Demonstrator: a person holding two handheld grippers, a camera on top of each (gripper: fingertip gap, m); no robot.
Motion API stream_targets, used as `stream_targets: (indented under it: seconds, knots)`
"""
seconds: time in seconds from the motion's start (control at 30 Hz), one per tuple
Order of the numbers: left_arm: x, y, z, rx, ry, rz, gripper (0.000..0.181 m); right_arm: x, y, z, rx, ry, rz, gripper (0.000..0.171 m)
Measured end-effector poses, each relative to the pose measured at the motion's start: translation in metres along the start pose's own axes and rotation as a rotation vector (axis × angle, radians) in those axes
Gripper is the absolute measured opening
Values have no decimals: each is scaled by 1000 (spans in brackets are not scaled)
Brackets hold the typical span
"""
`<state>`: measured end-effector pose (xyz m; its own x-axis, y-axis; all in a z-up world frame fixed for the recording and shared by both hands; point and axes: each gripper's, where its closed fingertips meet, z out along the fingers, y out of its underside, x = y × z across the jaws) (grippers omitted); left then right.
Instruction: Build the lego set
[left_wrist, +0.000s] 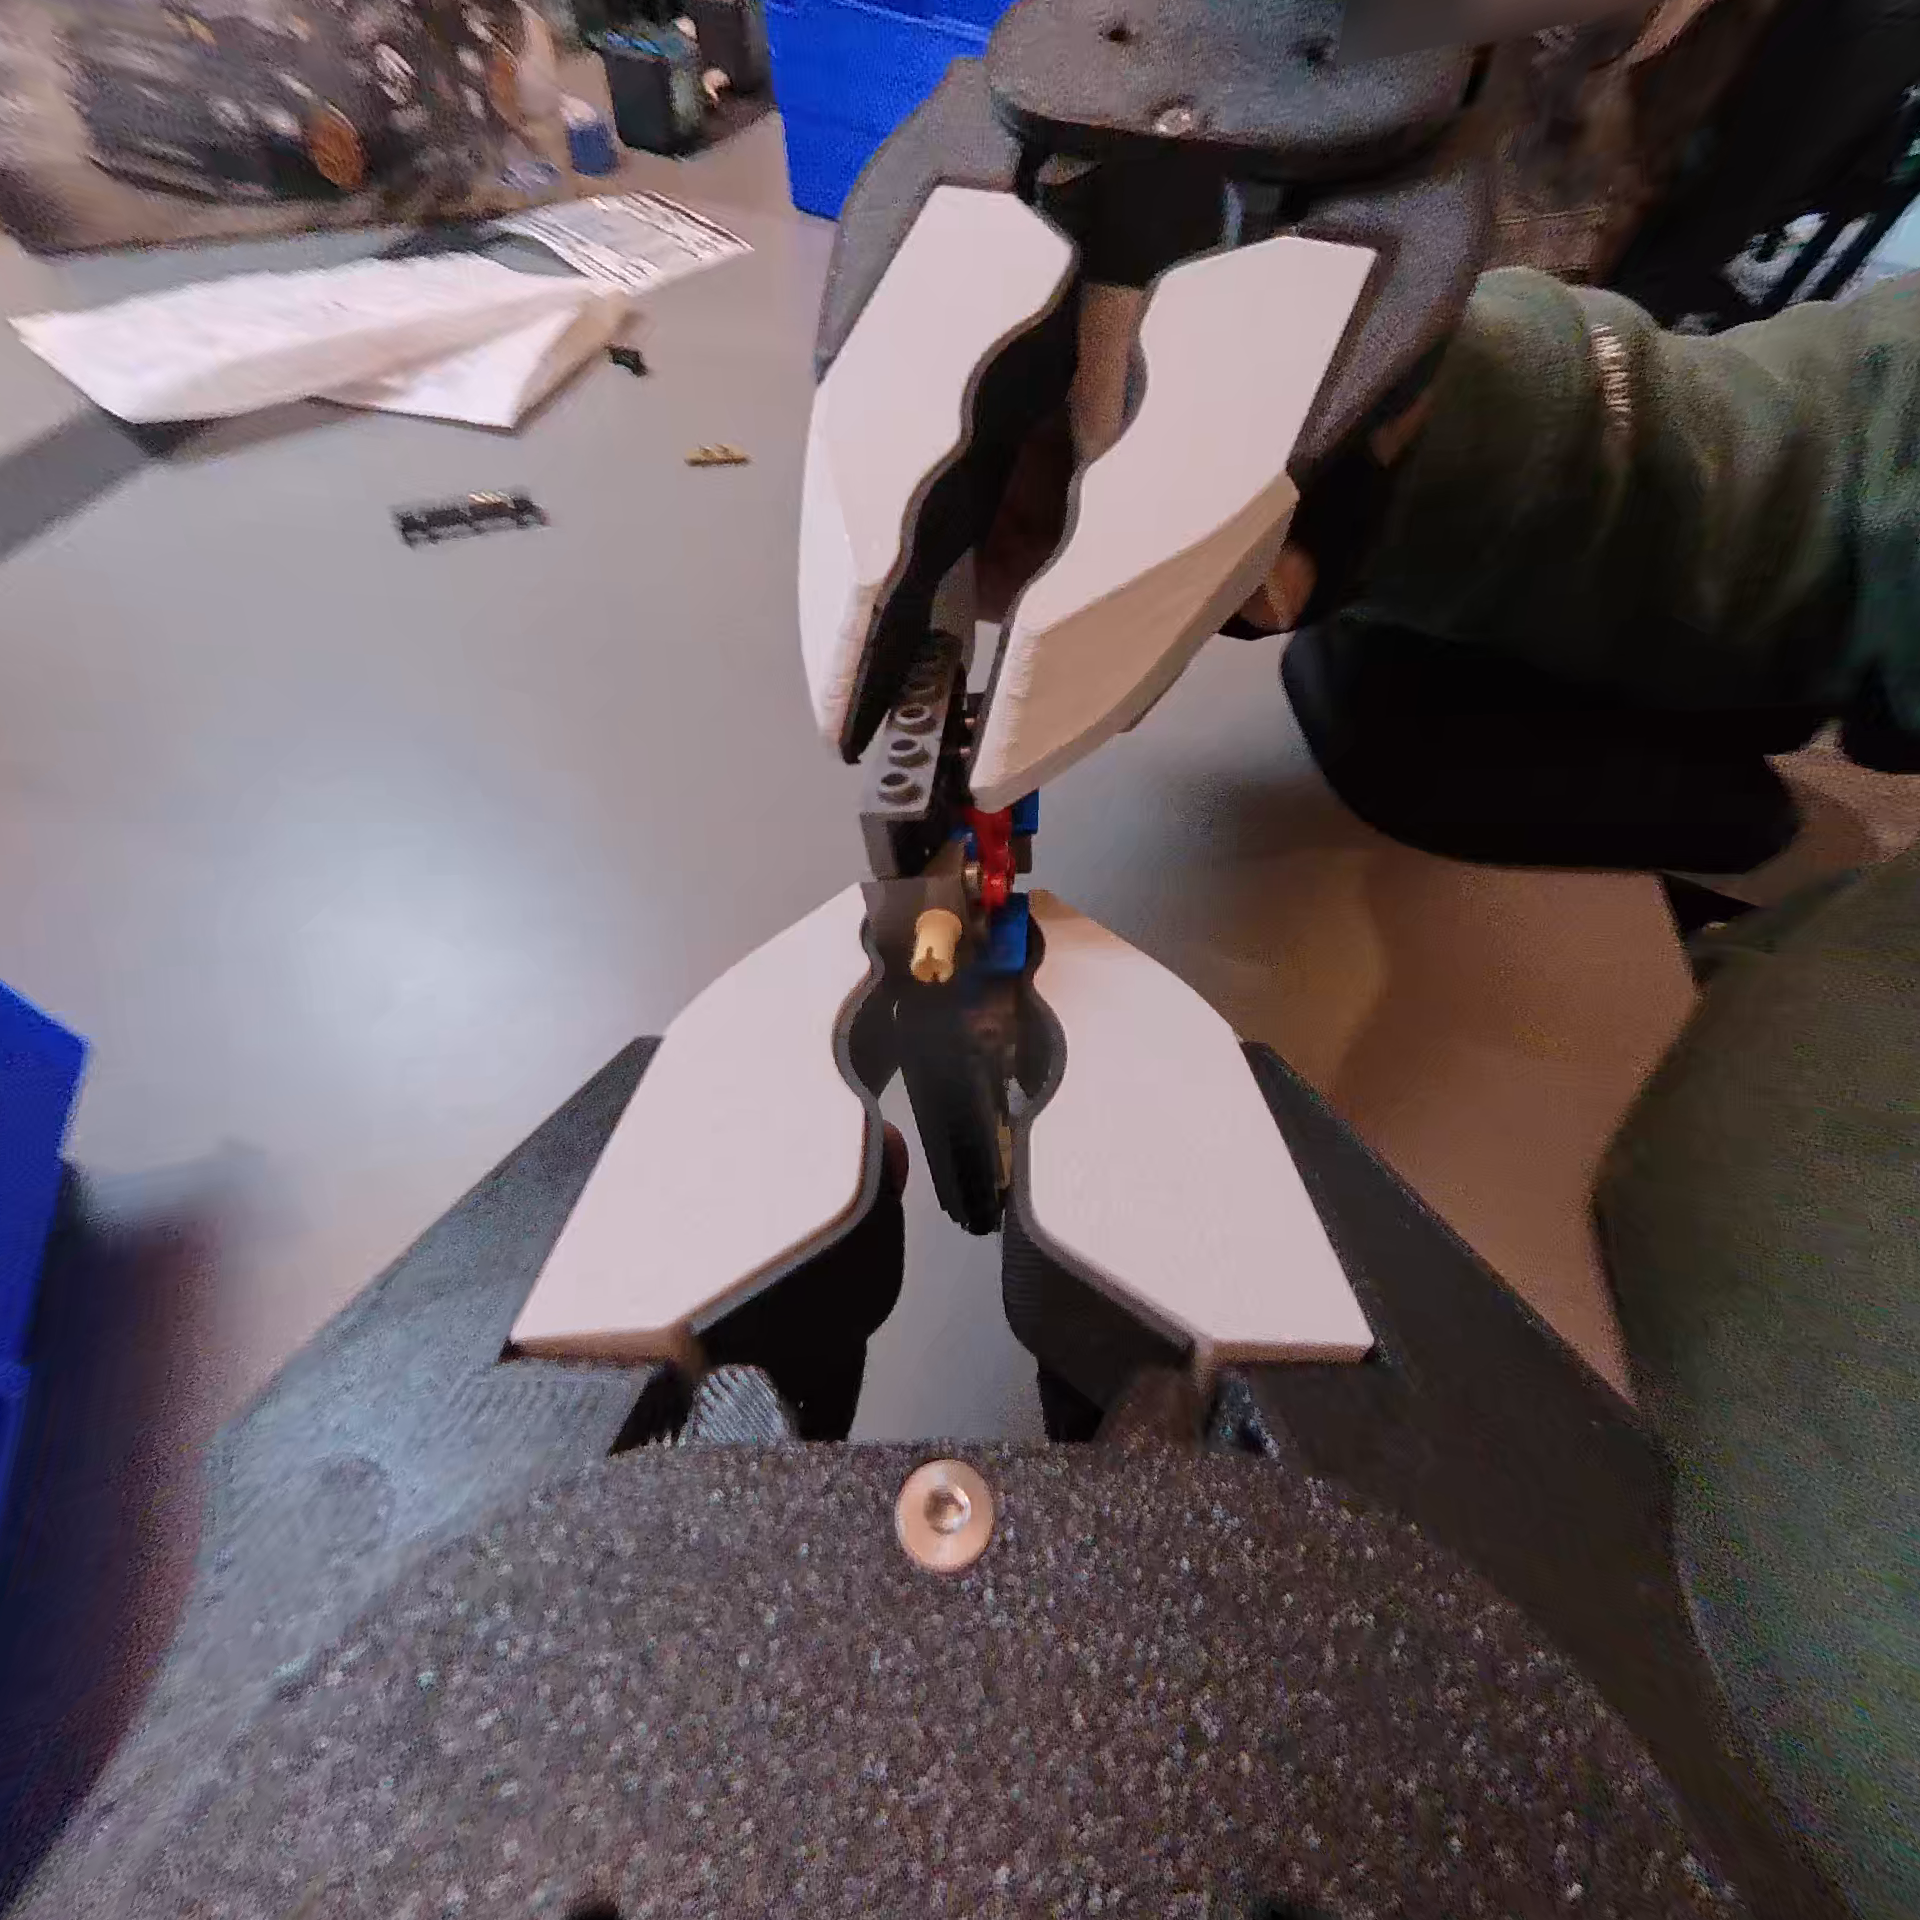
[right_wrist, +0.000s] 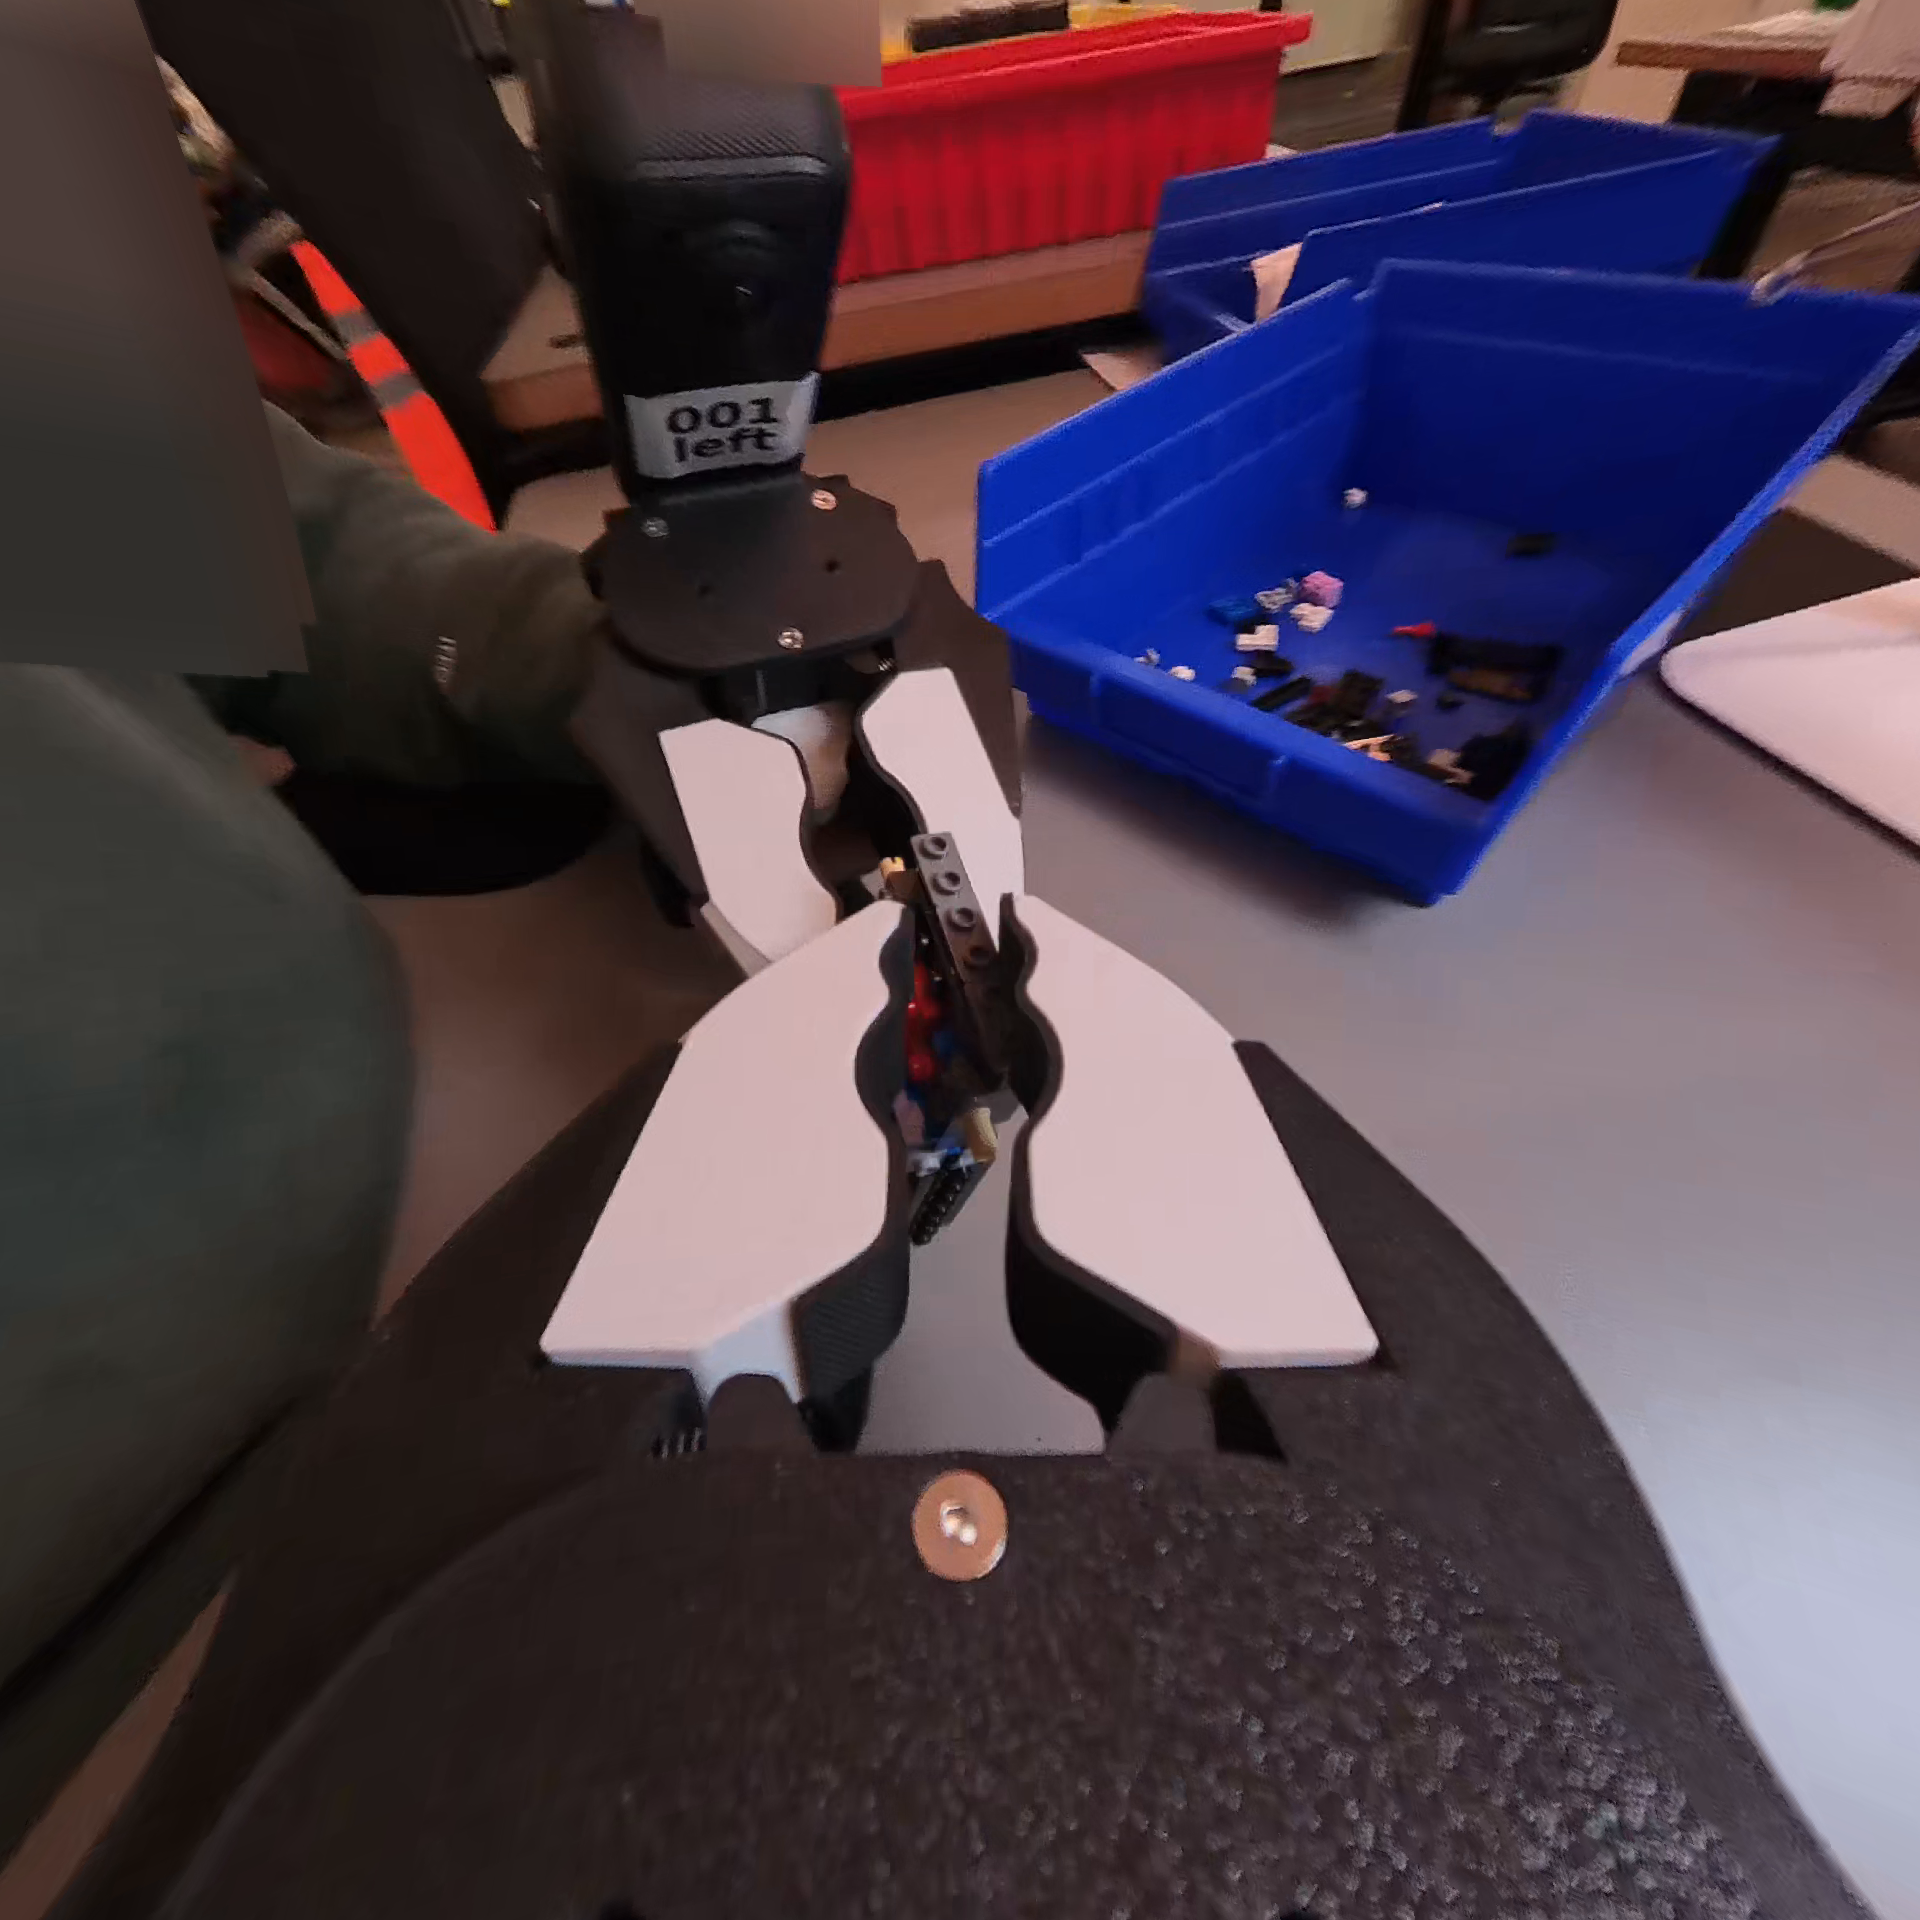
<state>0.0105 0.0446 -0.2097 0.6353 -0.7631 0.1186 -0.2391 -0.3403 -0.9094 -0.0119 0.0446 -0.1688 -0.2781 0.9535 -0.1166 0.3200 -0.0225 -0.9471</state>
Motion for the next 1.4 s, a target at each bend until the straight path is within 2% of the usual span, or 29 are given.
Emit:
stream_targets:
  seconds: [0.23, 0.37, 0.7, 1.4]
  knots:
    - [22, 7, 2, -14, 314, -381, 19, -6, 11, 0, 15, -99, 53, 12]
    - [28, 15, 5, -46, 391, -473, 19, -8, 21, 1, -9, -112, 10, 12]
    - [31, 24, 9, -82, 453, -546, 19, -7, 32, 2, -25, -146, 39, 12]
    - [34, 26, 12, -89, 493, -577, 19, -9, 34, -1, -15, -149, -11, 11]
